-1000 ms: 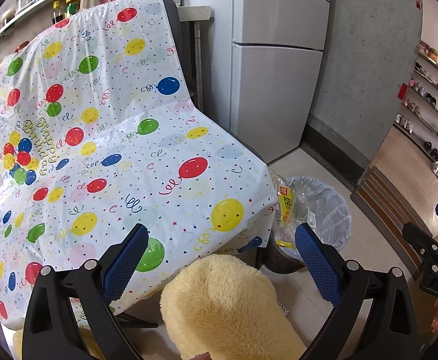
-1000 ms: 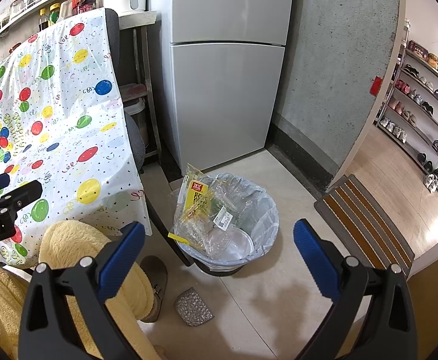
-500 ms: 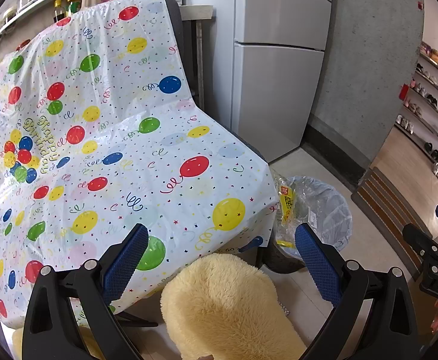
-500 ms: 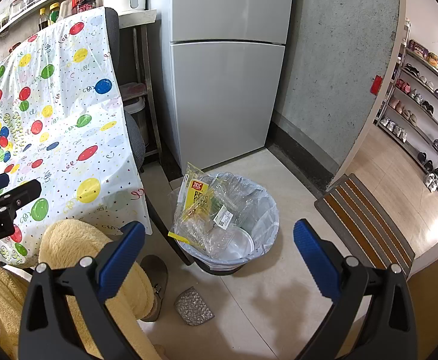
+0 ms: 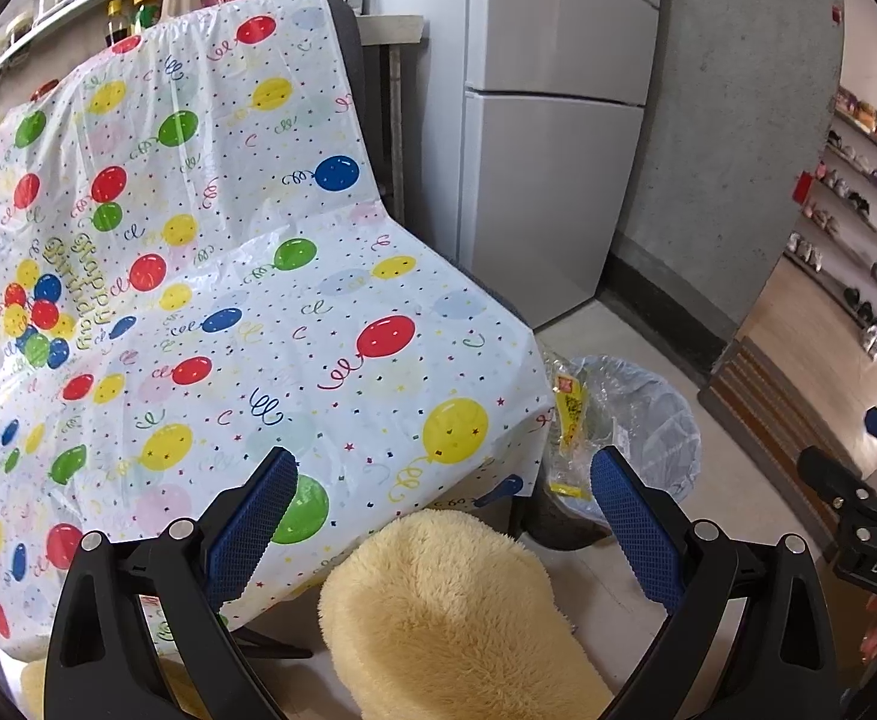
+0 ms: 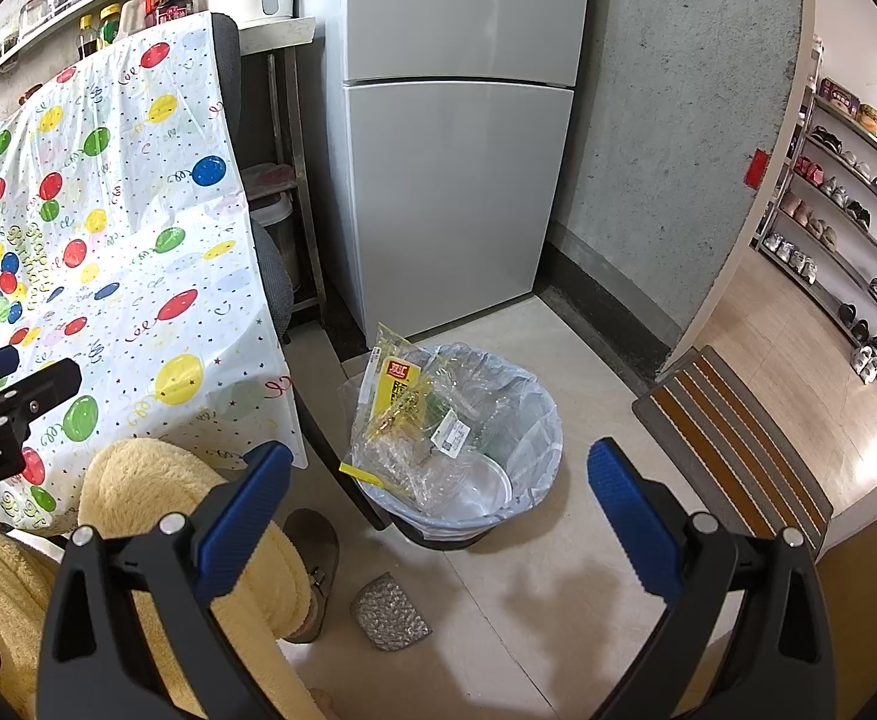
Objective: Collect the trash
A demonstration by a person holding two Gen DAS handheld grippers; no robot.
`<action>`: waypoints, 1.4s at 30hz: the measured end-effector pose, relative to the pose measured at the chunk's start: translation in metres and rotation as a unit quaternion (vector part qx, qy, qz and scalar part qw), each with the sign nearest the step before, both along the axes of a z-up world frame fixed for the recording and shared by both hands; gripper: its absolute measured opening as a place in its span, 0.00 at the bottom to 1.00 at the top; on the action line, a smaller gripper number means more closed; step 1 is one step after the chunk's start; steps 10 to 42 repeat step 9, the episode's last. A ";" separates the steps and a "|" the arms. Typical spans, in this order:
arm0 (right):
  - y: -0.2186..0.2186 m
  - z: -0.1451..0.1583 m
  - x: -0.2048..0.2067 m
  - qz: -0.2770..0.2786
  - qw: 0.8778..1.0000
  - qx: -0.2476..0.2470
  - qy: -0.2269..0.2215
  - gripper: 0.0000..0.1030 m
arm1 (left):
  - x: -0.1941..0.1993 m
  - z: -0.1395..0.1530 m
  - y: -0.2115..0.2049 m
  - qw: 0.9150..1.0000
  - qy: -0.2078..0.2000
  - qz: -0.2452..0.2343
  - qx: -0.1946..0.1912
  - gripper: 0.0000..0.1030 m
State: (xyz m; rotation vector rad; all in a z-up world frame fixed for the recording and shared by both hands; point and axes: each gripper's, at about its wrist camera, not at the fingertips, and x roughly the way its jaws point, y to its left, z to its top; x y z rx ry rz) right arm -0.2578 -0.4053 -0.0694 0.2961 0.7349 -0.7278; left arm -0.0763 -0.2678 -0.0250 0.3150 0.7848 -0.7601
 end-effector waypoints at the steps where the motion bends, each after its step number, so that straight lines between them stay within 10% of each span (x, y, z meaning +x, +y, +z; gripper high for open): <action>1: 0.000 0.000 0.002 0.002 1.000 0.000 0.000 0.94 | 0.003 -0.001 0.002 1.000 0.006 -0.003 -0.002 0.94; 9: 0.017 0.010 0.098 0.100 0.995 -0.007 -0.007 0.94 | 0.070 0.004 0.066 0.998 0.000 0.068 0.007 0.94; 42: 0.017 0.010 0.098 0.100 0.995 -0.007 -0.007 0.94 | 0.070 0.004 0.066 0.998 0.000 0.068 0.007 0.94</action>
